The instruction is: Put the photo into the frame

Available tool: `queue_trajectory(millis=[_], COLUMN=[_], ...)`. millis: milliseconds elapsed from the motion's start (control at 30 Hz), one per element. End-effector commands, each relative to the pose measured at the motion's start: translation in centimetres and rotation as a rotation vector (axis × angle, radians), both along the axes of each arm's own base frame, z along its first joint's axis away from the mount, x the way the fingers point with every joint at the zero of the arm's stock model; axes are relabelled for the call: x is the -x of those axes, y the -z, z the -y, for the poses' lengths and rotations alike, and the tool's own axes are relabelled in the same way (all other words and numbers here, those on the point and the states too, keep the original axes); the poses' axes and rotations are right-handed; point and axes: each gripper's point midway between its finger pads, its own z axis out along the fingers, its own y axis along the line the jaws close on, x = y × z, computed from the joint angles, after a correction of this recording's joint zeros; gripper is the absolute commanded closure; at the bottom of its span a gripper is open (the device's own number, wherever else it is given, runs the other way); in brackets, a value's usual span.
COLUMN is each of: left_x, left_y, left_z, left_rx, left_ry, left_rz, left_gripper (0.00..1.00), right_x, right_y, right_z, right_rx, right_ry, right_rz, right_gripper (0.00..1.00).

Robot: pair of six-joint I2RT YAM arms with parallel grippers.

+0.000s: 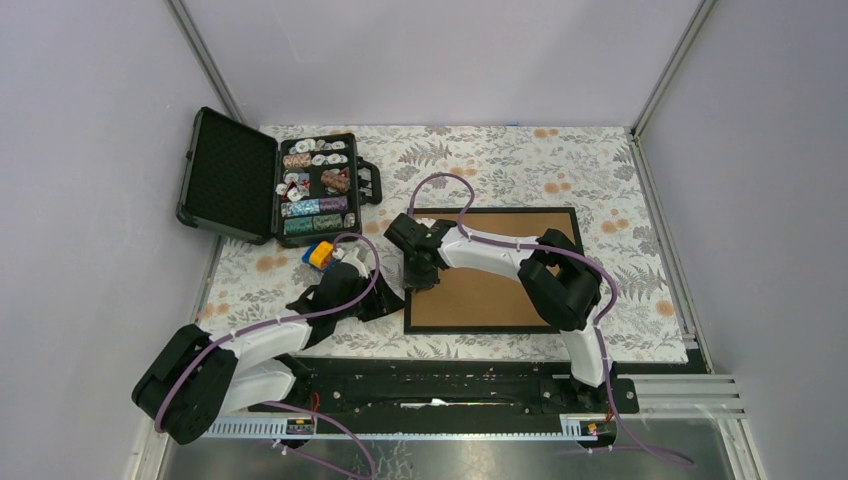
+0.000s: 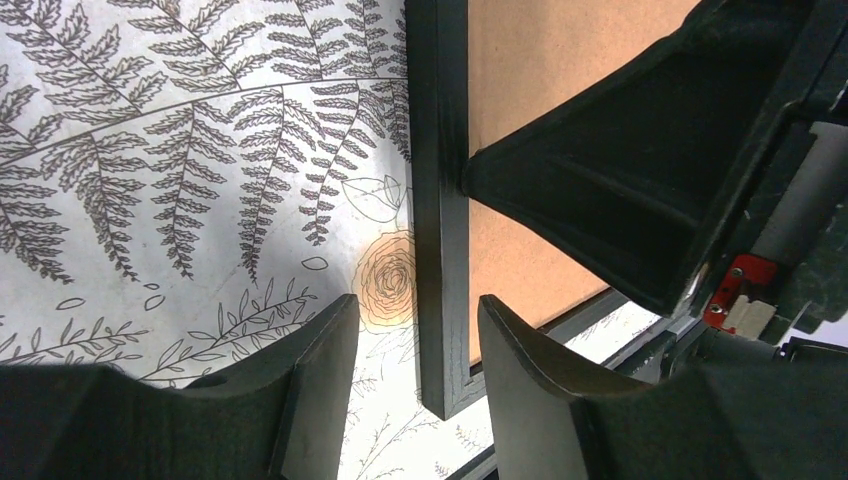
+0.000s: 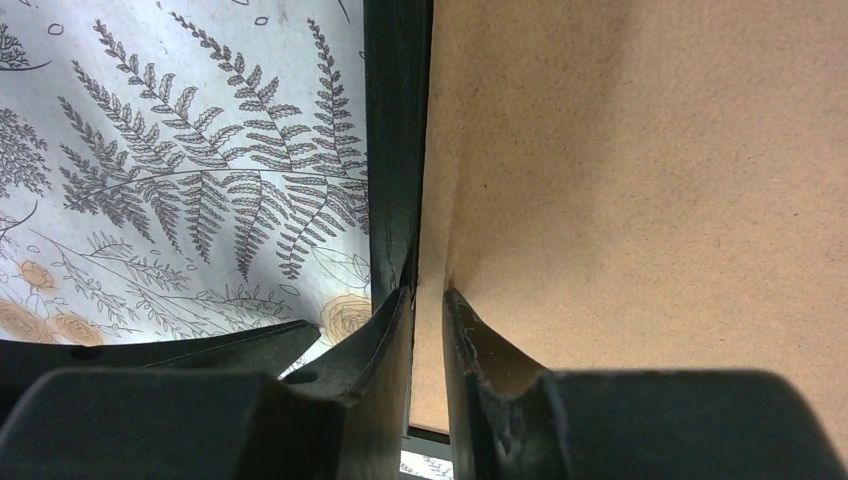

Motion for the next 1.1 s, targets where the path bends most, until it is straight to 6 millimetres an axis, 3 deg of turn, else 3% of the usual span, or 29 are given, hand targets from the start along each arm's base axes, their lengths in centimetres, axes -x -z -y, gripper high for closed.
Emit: queue_trajectory(millis=[0, 133, 333, 667, 1067], left_x=[-0.5, -0.6, -0.9, -0.9, -0.3], left_y=[-0.9, -0.6, 0.2, 1.6, 4.3], left_z=[0.2, 0.0, -0.3, -0.3, -1.6], left_rx=[0.022, 0.005, -0.034, -0.082, -0.253], left_ry=[0.0, -0.012, -0.03, -0.035, -0.116], left_rz=[0.038, 0.02, -0.007, -0.028, -0.041], left_gripper=[0.48, 0.48, 0.56, 0.54, 0.49], right_x=[1.1, 1.4, 1.4, 2.1, 1.6], right_y=[2.5, 3.2, 3.7, 5.1, 3.7], right_z=[1.4, 2.2, 2.9, 4.9, 3.8], right_rx=[0.109, 0.145, 0.175, 0.239, 0.193], right_ry=[-0.006, -0.003, -0.007, 0.02, 0.001], right_rz=[-0.027, -0.024, -0.018, -0.021, -0.001], right_gripper=[0.75, 0.81, 0.88, 0.96, 0.98])
